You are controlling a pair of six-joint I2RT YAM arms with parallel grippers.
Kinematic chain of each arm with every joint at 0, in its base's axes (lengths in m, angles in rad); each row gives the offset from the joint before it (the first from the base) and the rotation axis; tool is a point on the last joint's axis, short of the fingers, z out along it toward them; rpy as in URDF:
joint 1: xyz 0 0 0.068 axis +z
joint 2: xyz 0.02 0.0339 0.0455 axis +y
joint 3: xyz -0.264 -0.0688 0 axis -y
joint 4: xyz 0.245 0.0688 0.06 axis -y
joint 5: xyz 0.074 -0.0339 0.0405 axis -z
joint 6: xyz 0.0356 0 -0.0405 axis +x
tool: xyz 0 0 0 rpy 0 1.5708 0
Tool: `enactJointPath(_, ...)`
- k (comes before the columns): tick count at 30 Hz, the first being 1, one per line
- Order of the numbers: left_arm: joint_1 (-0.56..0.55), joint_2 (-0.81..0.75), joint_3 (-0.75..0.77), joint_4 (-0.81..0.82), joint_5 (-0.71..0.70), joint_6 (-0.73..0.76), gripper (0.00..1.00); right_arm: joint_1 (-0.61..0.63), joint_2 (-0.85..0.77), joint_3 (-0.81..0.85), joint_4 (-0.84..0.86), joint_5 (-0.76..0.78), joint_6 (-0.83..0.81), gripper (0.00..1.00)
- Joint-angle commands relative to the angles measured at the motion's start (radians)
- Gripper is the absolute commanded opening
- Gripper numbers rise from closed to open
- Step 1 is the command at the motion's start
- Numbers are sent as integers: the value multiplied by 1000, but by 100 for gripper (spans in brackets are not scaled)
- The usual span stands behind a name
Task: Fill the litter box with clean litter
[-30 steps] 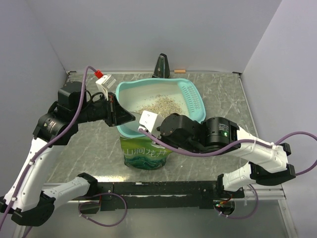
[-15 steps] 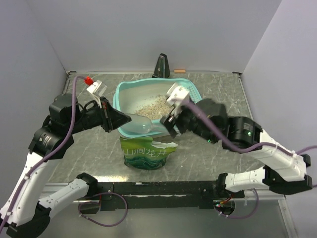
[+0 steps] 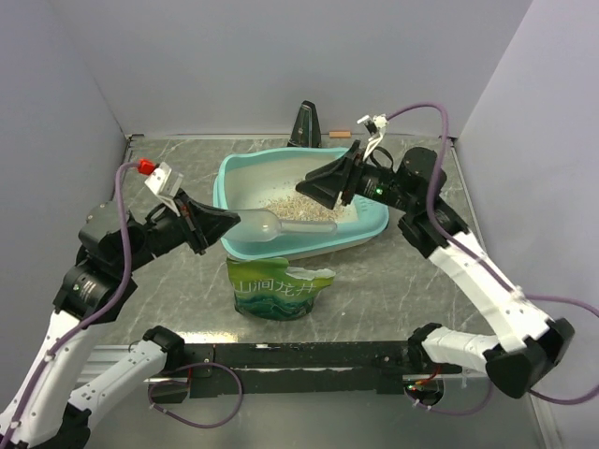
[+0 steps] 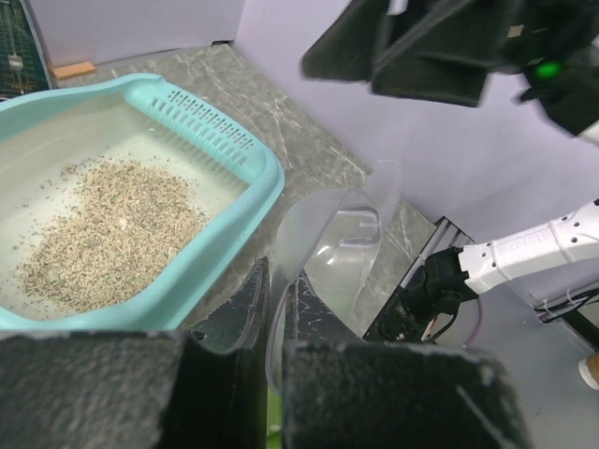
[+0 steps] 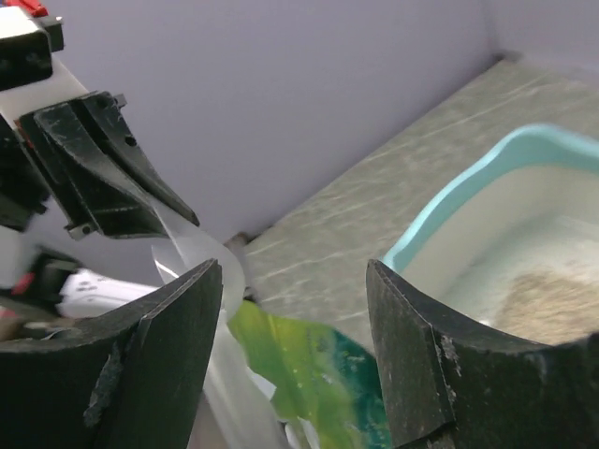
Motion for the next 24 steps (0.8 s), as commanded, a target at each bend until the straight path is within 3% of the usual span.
enactJointPath(1, 7, 17, -32, 135, 15, 20, 1, -136, 17, -198, 601, -353, 391, 69)
enactJointPath(7, 84, 43, -68, 205, 127, 10, 1, -265, 14, -434, 1035, -465, 601, 69)
enactJointPath(11, 144, 60, -107, 274, 222, -23, 1, -301, 5, -529, 1178, -497, 666, 69)
enactJointPath(24, 161, 113, -141, 394, 310, -78, 1, -298, 69, -603, 1346, -513, 738, 68)
